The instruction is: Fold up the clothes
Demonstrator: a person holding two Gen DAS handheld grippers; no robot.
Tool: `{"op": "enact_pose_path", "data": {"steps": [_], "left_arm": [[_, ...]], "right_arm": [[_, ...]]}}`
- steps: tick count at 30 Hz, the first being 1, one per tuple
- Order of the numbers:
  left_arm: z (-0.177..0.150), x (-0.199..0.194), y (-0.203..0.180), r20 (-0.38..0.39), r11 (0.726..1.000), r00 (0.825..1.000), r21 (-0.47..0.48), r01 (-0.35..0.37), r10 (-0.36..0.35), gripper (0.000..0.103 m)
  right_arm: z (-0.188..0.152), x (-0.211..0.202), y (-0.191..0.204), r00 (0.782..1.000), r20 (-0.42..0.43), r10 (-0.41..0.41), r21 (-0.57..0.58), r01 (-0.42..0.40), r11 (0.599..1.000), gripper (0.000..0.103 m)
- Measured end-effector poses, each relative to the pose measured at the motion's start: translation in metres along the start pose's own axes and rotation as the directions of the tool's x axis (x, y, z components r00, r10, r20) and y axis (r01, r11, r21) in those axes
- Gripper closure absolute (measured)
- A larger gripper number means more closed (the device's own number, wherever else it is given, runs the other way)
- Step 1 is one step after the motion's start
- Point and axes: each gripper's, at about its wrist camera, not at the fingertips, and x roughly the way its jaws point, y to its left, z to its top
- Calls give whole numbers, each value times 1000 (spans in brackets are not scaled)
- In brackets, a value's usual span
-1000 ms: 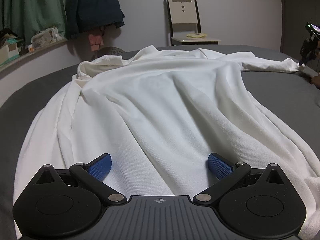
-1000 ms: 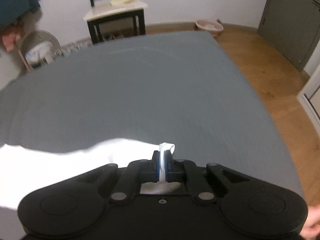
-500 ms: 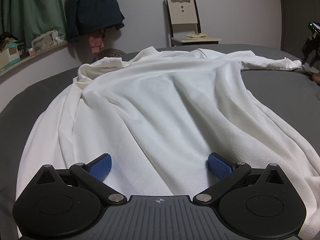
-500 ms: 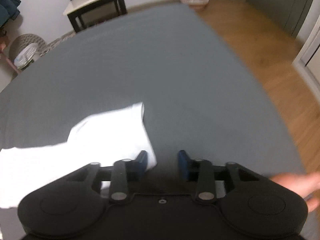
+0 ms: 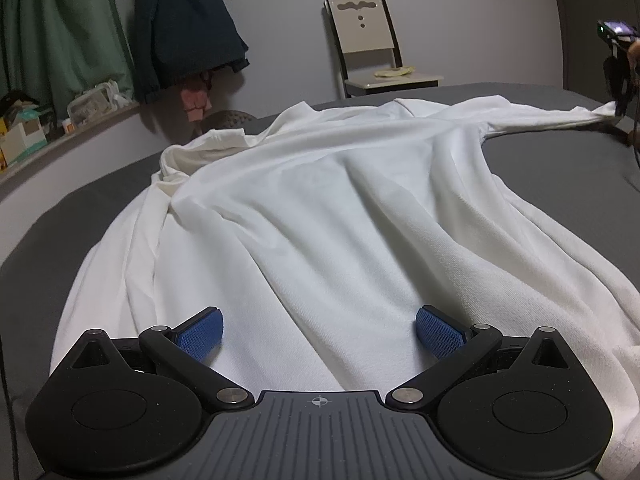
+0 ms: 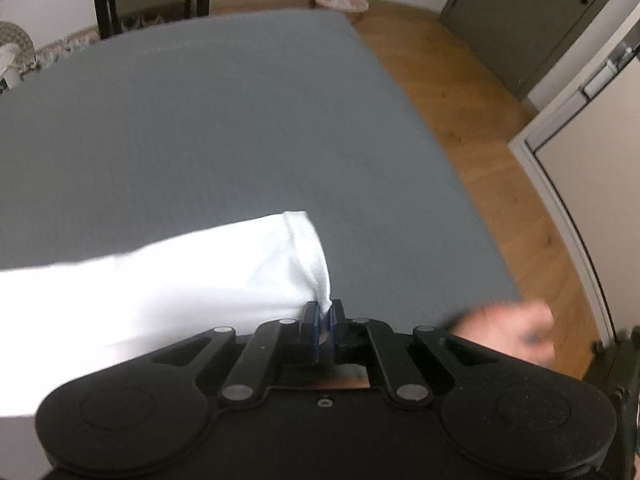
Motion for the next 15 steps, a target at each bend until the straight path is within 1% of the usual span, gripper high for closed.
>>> {"op": "enact_pose_path", "data": {"steps": [1,2,5,7,8,9,10,12,13,15], "left_arm": [[0,-1,-1,2,1000,1000,6,-5,5,0],[0,-1,-2,4,1000,1000,12,-9,9,0],[1,-3,-4,6,999,1000,27,-23,23,0],[1,-5,-4,4,999,1000,25,-27,27,0],[0,-6,-4,3,999,1000,21,-28,28,0],[0,-6,-3,1,999,1000,18,-29,28,0],[0,-7,-3,0,999,1000,14,-29,29,0],[0,-9,-2,-3,1000,1000,6,-30,30,0],[0,-10,-1,-5,1000,1000,0,-30,30,0],[-1,-16,4,-20,999,1000,-36,-25,24,0]], "right_arm": [[-2,-1,4,1000,-8,-8,-3,8,1000,97],[-7,-2,7,999,-15,-42,-8,42,999,92],[-23,-11,11,995,-36,-93,-35,92,995,90],[-32,-27,18,997,7,-74,-13,74,997,70],[-36,-37,24,998,36,-60,3,59,998,49],[-40,-45,30,997,63,-42,19,41,999,41],[-47,-53,38,996,85,-9,35,6,999,41],[-74,-70,50,990,105,91,58,-98,994,41],[-93,-77,57,983,103,153,55,-159,986,41],[-141,-93,81,956,98,276,12,-278,960,42]]}}
